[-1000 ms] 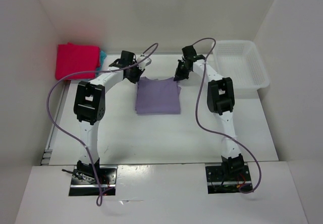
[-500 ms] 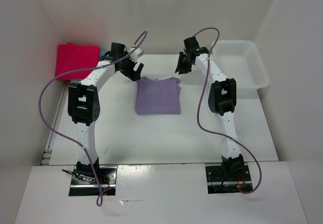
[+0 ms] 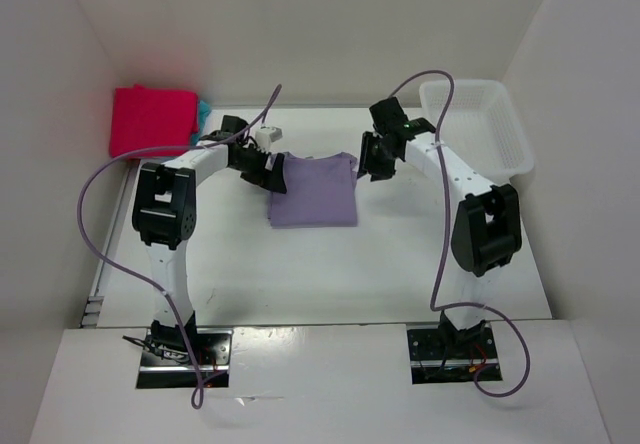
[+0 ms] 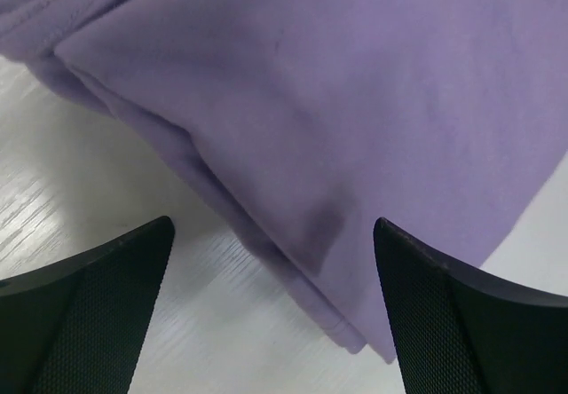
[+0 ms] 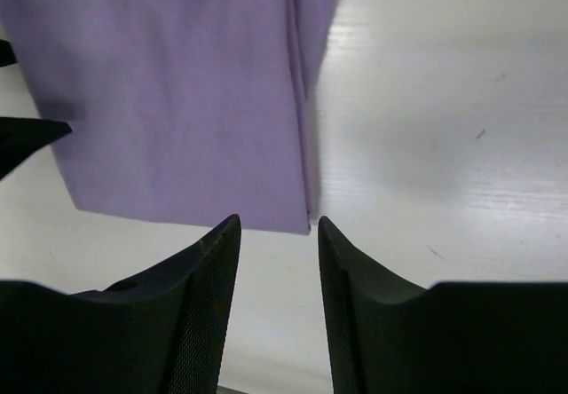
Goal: Fold and stack the t-shirts
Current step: Put the neatly folded tshirt into the corner of the board with the left arm
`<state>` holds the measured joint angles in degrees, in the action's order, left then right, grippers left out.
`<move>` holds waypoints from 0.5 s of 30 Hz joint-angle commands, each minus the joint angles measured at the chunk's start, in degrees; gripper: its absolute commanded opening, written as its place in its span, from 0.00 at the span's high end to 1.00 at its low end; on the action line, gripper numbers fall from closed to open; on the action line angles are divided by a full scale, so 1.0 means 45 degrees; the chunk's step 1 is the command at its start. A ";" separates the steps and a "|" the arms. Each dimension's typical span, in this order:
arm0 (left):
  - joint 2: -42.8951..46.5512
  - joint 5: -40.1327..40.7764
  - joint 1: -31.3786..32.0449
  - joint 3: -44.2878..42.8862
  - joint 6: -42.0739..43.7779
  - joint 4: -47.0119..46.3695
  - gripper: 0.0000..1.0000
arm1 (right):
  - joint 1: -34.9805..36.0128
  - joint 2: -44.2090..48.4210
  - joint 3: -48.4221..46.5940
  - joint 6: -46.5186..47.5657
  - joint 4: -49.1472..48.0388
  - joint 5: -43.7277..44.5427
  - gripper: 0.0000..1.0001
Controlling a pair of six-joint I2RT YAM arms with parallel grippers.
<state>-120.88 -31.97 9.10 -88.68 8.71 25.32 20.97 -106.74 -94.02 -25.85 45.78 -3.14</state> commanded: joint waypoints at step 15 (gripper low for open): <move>-0.2842 -0.2797 0.0457 -0.0057 -0.1973 0.0096 0.42 | -0.0090 0.3797 0.1305 -0.1327 0.0489 0.1808 0.54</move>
<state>-126.43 -43.77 10.46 -90.08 1.48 20.73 20.73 -92.49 -85.17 -31.09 46.30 1.61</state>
